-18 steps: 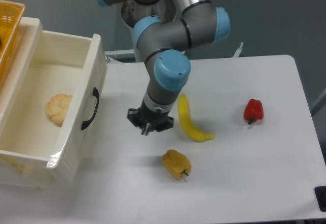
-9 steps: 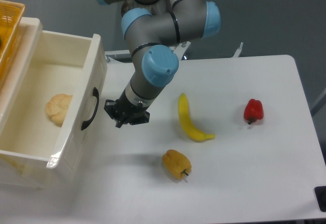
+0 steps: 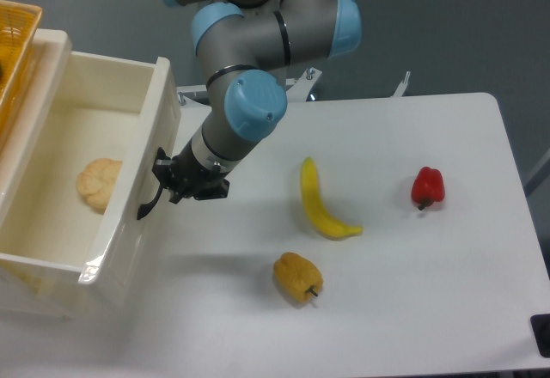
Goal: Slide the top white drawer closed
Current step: 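Push the drawer front with the gripper, sliding the drawer into the unit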
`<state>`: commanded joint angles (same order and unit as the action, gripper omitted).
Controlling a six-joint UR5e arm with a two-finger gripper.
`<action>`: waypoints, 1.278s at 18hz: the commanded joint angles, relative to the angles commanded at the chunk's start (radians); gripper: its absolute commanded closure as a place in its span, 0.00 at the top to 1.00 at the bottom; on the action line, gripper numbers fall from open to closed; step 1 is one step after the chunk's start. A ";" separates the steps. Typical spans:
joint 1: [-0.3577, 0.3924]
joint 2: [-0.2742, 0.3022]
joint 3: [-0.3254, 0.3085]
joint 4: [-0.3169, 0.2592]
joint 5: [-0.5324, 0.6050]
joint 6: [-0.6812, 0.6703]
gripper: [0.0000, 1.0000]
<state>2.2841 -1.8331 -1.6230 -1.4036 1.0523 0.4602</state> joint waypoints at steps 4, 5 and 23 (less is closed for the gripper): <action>-0.014 0.000 0.000 0.000 0.000 -0.002 0.03; -0.018 0.000 0.000 0.000 -0.002 -0.002 0.03; -0.124 0.031 0.003 0.002 -0.012 -0.070 0.03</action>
<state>2.1599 -1.8024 -1.6199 -1.4021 1.0400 0.3897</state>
